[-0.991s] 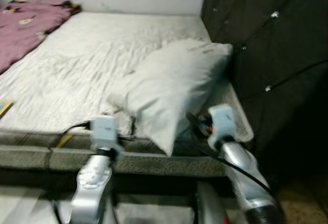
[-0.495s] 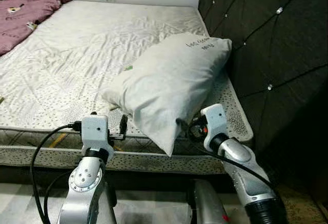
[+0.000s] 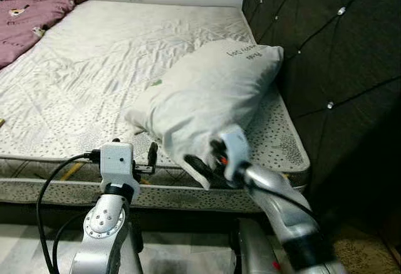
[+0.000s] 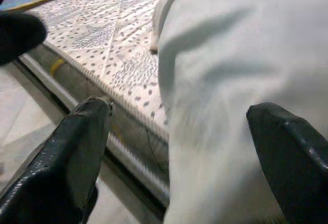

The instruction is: Clean up the room

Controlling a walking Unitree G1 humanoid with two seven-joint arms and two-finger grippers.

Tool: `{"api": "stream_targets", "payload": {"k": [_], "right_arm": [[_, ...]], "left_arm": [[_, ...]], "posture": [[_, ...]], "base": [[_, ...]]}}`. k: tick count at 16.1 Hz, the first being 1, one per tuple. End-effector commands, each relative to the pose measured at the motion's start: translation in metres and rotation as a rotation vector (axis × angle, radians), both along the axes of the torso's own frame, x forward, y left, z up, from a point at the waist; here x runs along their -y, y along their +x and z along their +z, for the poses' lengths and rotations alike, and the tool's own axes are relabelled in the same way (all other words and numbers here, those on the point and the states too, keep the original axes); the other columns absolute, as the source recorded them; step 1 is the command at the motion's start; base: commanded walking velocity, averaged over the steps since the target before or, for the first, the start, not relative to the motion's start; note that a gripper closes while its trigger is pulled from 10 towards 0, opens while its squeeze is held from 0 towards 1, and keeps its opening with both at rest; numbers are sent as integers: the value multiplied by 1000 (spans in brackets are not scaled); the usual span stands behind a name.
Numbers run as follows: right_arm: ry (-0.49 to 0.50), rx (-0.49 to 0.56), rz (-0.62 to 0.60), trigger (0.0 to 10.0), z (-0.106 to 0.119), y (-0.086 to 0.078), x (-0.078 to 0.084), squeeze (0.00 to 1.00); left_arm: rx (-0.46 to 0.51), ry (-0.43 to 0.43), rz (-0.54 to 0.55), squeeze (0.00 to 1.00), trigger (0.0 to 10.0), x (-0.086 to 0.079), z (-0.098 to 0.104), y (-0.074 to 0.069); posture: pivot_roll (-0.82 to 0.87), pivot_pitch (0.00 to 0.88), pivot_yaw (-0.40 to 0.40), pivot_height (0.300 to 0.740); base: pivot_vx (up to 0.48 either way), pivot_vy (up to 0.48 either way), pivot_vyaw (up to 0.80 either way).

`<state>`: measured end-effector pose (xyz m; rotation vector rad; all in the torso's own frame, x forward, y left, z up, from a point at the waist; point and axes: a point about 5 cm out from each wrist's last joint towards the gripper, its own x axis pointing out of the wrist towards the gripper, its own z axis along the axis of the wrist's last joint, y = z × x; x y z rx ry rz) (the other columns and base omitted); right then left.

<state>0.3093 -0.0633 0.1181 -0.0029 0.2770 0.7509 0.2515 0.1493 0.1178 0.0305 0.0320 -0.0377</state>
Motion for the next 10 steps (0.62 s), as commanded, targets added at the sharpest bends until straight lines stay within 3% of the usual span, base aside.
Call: {"api": "stream_targets", "payload": {"k": [1, 3, 5, 7, 10], "right_arm": [[-30, -26, -34, 10000, -1, 4, -3, 0], [-44, -39, -76, 10000, 2, 10, -12, 0], [-140, -15, -115, 10000, -5, 14, -15, 0], [-190, 28, -193, 10000, -4, 24, -3, 0], [-217, 64, -415, 10000, 1, 40, 34, 0]], "left_arm": [[-3, 8, 0, 0, 10000, -1, 2, -2], [-5, 10, 10, 0, 10000, -3, 2, -1], [-19, 14, 16, 0, 10000, -4, 0, -3], [-22, 19, 24, 0, 10000, -4, 1, -6], [-27, 22, 50, 0, 10000, -10, 1, -9]], "posture": [[57, 35, -41, 512], [57, 35, -41, 512], [57, 35, -41, 512], [77, 41, -44, 512], [77, 44, -46, 512]], "base": [[0, 0, 0], [0, 0, 0], [0, 0, 0], [0, 0, 0], [0, 0, 0]]}}
